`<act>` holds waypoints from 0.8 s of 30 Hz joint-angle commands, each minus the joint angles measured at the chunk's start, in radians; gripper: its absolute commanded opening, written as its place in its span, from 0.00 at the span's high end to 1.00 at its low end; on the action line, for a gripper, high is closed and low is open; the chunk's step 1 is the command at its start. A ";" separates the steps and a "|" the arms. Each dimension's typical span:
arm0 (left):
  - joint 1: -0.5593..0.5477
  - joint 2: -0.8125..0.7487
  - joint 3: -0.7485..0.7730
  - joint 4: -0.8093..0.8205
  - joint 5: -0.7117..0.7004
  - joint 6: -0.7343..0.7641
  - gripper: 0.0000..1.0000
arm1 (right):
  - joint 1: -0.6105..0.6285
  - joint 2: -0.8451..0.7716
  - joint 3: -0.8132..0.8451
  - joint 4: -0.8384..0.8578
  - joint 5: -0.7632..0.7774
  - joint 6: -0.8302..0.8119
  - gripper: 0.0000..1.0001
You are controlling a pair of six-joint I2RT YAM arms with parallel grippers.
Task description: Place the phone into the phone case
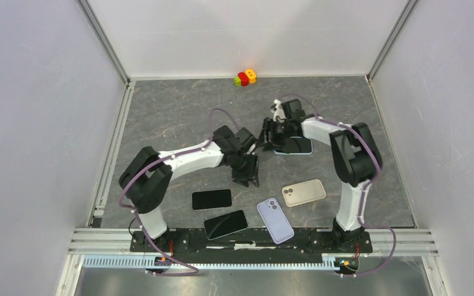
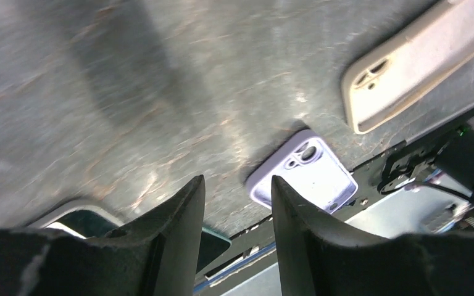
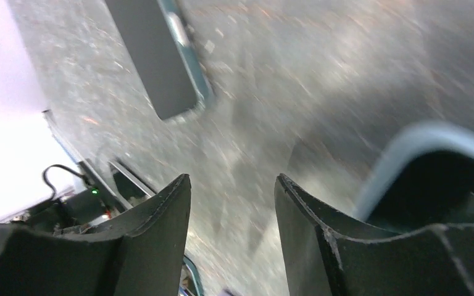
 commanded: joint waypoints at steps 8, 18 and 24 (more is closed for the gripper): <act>-0.207 0.259 0.309 -0.196 -0.161 0.272 0.51 | -0.164 -0.495 -0.317 -0.241 0.240 -0.273 0.38; -0.273 0.318 0.341 -0.205 -0.171 0.313 0.54 | -0.180 -0.621 -0.424 -0.301 0.327 -0.316 0.34; -0.297 0.300 0.274 -0.179 -0.175 0.280 0.62 | -0.180 -0.635 -0.449 -0.299 0.317 -0.323 0.34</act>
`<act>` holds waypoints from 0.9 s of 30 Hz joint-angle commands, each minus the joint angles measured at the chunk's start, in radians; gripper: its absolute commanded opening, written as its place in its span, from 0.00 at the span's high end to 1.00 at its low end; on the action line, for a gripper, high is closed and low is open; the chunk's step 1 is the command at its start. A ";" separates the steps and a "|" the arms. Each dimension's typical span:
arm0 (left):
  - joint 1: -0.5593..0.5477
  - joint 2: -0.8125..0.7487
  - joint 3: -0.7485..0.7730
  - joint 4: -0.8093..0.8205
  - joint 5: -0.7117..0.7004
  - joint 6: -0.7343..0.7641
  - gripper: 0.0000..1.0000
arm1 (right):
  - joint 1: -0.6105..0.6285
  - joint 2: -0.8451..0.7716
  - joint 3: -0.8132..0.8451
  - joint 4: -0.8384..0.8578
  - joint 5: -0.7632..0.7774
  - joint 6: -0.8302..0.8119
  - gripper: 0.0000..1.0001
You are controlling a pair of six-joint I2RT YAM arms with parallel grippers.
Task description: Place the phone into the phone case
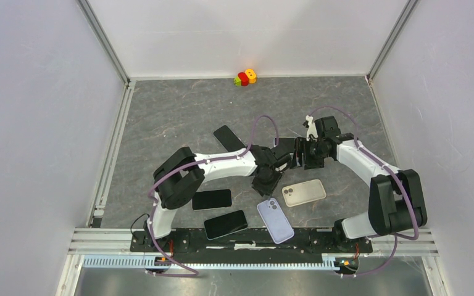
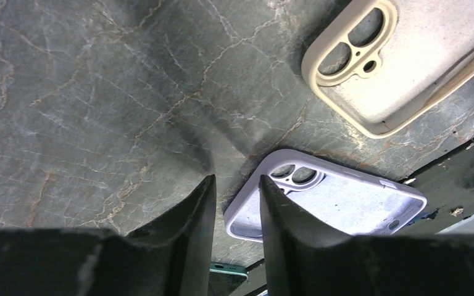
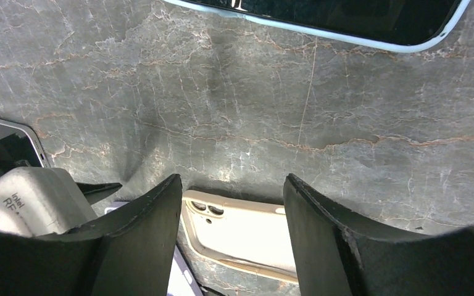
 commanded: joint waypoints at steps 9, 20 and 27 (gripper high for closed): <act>-0.030 -0.115 -0.172 0.036 -0.069 -0.078 0.98 | -0.006 -0.061 -0.044 0.005 -0.010 -0.031 0.33; 0.034 -0.330 -0.298 0.175 0.050 -0.084 0.75 | -0.007 -0.075 -0.049 0.005 -0.035 -0.046 0.31; 0.004 -0.231 -0.227 0.148 0.082 -0.004 0.38 | -0.006 -0.088 -0.064 -0.001 -0.027 -0.061 0.29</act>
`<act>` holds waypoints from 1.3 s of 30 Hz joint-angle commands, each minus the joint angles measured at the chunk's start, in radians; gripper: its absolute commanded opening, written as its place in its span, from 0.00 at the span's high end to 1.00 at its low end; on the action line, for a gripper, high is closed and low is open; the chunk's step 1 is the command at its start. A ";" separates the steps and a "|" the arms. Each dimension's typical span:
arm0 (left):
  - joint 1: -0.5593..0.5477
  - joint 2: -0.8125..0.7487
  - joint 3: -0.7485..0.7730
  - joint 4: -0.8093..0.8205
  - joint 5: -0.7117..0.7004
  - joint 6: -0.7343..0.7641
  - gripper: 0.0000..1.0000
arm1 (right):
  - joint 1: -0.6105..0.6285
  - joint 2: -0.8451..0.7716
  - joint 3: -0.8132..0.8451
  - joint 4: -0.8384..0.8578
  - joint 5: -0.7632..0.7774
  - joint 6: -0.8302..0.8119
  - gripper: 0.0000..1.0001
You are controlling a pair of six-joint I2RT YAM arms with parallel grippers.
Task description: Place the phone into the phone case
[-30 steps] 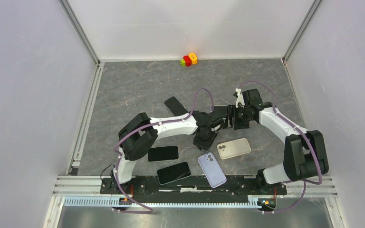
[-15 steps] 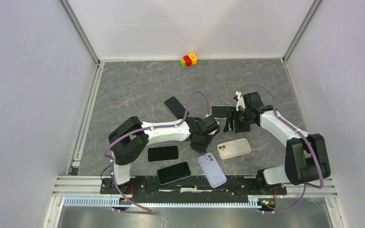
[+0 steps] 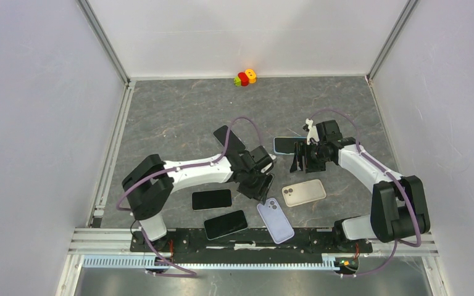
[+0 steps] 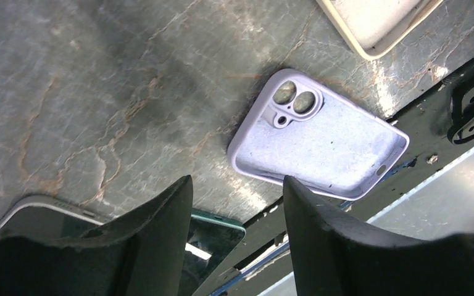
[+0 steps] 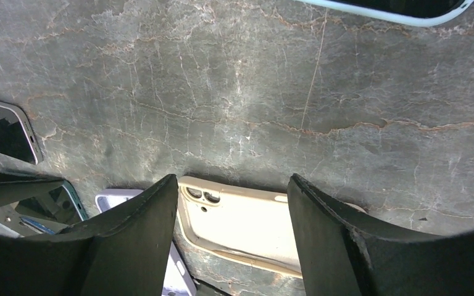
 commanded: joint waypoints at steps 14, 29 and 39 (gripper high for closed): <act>-0.068 0.260 0.222 -0.144 -0.204 0.041 0.90 | -0.006 -0.040 -0.023 -0.002 -0.009 -0.024 0.28; 0.066 -0.112 0.015 -0.038 -0.214 -0.087 0.98 | -0.006 -0.045 0.041 -0.029 -0.006 -0.025 0.25; 0.297 -0.186 -0.022 -0.034 -0.210 -0.200 0.98 | -0.005 -0.046 0.059 -0.039 -0.008 -0.028 0.24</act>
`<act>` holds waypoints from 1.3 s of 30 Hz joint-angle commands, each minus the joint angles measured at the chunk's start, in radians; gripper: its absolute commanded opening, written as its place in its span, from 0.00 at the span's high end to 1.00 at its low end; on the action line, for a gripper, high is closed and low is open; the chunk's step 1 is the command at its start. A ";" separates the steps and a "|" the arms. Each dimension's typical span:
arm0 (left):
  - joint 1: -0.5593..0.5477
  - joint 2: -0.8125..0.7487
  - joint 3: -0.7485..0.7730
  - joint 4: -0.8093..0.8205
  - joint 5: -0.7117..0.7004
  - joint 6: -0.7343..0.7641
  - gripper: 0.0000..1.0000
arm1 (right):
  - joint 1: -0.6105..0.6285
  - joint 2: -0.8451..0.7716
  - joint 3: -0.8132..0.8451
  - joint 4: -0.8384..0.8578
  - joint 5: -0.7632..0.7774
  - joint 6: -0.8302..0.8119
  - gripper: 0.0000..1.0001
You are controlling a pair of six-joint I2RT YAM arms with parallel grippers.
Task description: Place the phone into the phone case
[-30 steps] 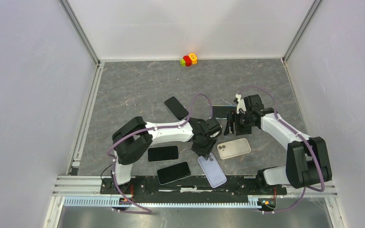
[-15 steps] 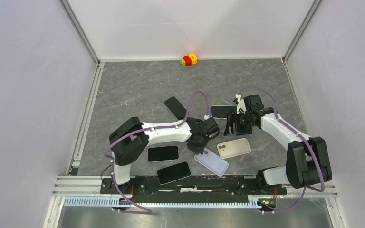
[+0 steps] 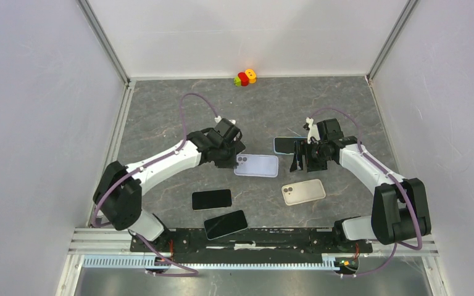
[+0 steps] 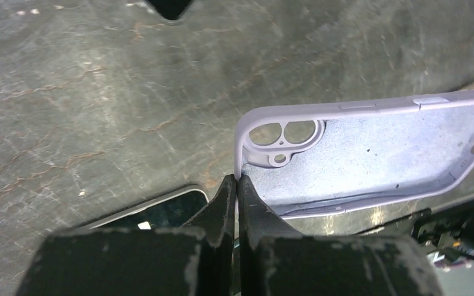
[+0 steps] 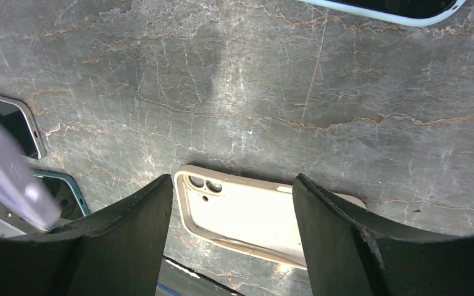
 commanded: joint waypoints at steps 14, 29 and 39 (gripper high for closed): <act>0.074 0.161 0.037 -0.039 0.009 -0.160 0.50 | -0.003 -0.047 0.031 -0.009 -0.044 -0.009 0.23; 0.120 -0.201 -0.183 -0.074 -0.032 -0.202 0.18 | 0.173 -0.014 0.012 0.056 -0.108 0.077 0.23; 0.177 -0.508 -0.385 -0.259 -0.102 -0.354 0.18 | 0.410 0.053 -0.010 0.233 -0.180 0.255 0.23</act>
